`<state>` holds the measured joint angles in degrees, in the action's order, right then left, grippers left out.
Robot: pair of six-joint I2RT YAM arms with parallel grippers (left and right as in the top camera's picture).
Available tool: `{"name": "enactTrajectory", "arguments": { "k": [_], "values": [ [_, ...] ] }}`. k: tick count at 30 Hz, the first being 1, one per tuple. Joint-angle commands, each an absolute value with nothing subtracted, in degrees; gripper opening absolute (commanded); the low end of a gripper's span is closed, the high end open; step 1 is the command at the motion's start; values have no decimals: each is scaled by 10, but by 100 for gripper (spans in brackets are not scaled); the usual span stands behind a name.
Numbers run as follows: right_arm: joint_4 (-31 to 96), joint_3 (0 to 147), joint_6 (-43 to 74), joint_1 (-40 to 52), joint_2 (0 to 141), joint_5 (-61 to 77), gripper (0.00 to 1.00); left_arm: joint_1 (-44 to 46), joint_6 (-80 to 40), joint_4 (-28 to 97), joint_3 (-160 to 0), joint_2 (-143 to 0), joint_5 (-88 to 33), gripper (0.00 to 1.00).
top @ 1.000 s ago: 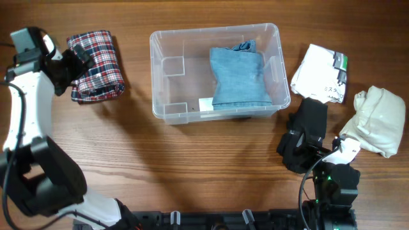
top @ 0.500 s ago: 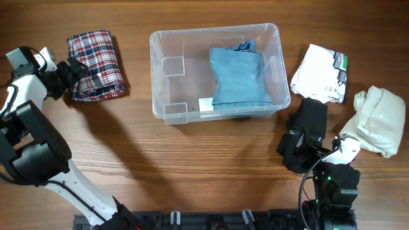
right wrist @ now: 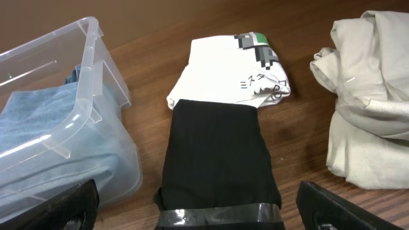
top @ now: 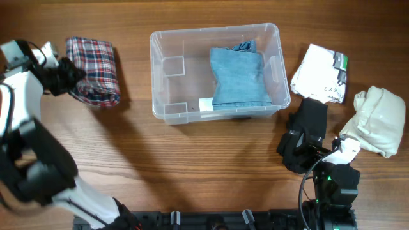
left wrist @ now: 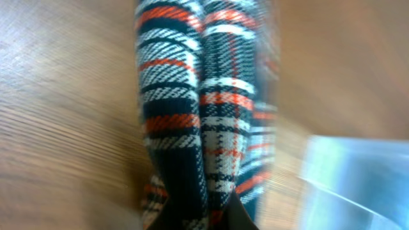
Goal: Pack container
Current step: 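Place the plaid shirt into the box beside the jeans, retract left arm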
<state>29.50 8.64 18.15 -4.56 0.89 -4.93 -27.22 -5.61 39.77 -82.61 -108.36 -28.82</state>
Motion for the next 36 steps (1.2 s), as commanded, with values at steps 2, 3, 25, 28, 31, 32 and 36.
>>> {"name": "enactTrajectory", "arguments": {
  "k": [2,3,25,28,31,32,36],
  "values": [
    [292,88,184,-48,3,-46,100,-201,-130,452,-860,-869,-386,4],
    [292,88,184,-48,3,-46,100,-171,-152,458,-860,-843,-386,4],
    [292,88,184,-48,3,-46,100,229,-482,367,-850,-1103,-7,4],
    [292,88,184,-48,3,-46,100,219,-453,377,-850,-1092,10,5],
    [292,88,184,-48,3,-46,100,210,-442,383,-850,-1091,9,49],
    [292,88,184,-48,3,-46,100,208,-422,384,-850,-1091,7,67],
    [292,88,184,-48,3,-46,100,174,-307,413,-856,-1064,3,100]
  ]
}}
